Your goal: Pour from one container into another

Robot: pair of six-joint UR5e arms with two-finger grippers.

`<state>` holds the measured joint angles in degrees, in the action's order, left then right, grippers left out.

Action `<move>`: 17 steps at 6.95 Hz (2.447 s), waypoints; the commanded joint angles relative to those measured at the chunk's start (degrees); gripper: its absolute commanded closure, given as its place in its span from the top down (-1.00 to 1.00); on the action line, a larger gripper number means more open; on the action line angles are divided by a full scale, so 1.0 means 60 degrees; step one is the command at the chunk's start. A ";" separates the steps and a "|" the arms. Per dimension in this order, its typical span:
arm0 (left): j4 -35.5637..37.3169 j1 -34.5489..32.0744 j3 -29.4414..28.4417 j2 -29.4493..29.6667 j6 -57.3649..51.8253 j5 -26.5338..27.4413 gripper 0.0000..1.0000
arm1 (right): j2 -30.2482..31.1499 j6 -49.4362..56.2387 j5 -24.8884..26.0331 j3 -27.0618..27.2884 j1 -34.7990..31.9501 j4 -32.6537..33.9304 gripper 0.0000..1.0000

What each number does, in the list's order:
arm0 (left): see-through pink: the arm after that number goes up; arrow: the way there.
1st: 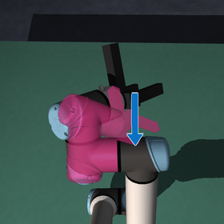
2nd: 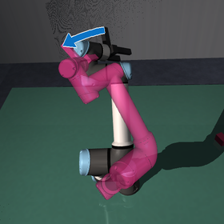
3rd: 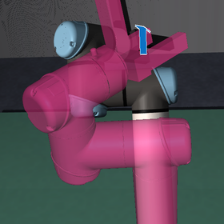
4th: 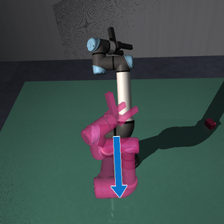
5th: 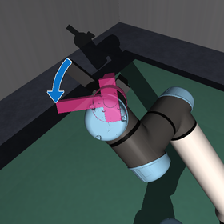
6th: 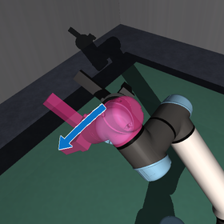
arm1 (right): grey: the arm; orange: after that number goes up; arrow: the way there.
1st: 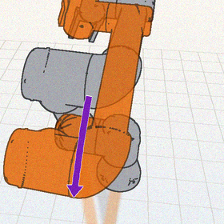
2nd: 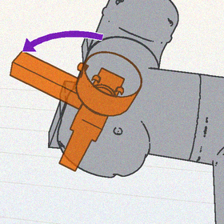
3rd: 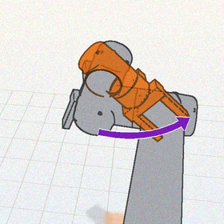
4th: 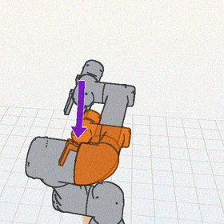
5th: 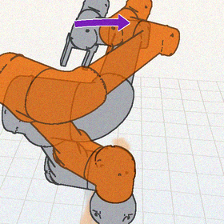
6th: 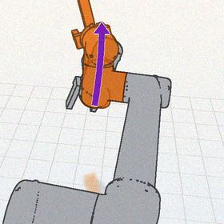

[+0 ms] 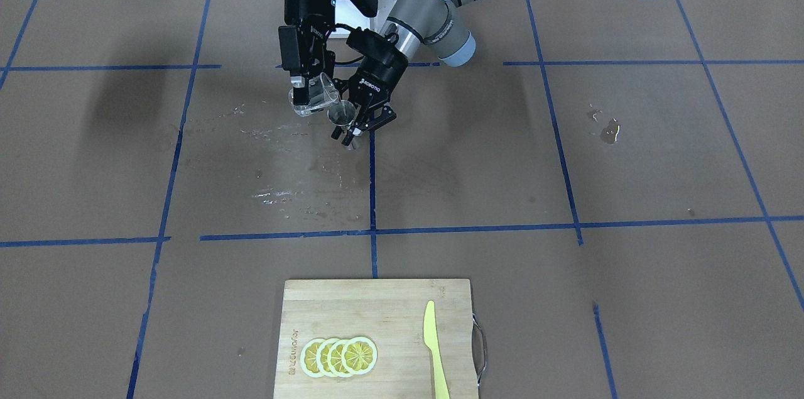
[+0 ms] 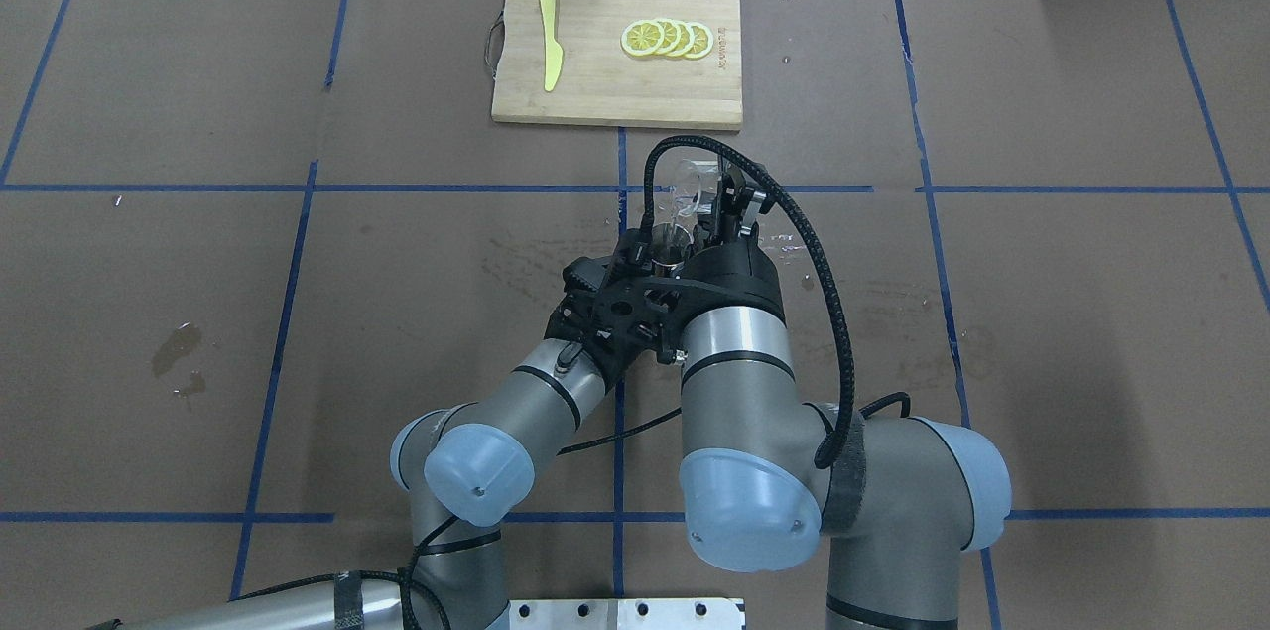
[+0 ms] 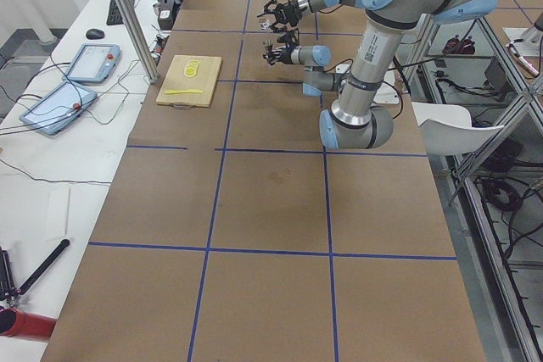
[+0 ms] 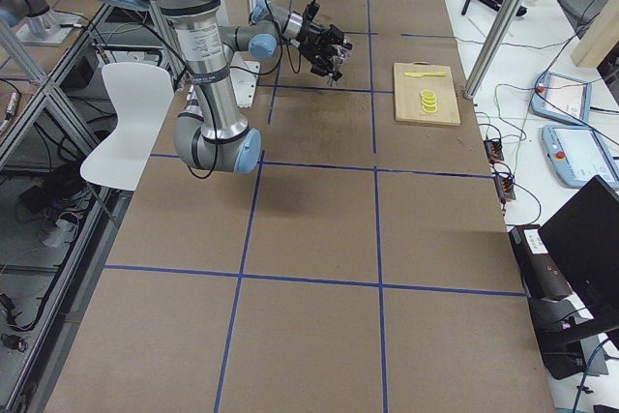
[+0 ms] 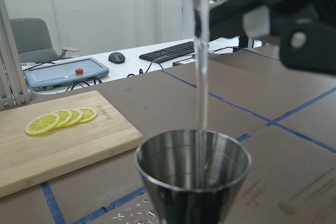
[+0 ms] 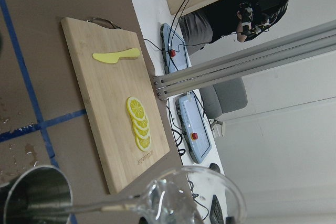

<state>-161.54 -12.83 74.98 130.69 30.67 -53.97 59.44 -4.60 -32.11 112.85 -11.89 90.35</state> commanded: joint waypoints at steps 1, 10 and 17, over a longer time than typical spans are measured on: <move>0.0000 0.0000 0.0013 0.0000 0.0000 0.0015 -1.00 | -0.0004 0.0384 0.0034 0.0000 -0.0054 0.0015 -1.00; -0.0044 -0.0175 0.0187 -0.0116 0.0029 0.0117 -1.00 | -0.0050 -0.6421 -0.0840 0.0073 -0.0200 -0.1422 -1.00; -0.3533 -0.0835 0.2942 -0.7398 0.1362 0.0352 -1.00 | 0.2383 -0.9019 -0.1823 0.0351 -0.0931 -0.3603 -1.00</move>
<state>-175.12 -17.78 92.25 95.98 38.23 -51.94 73.15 -58.53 -41.05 114.44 -16.33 68.76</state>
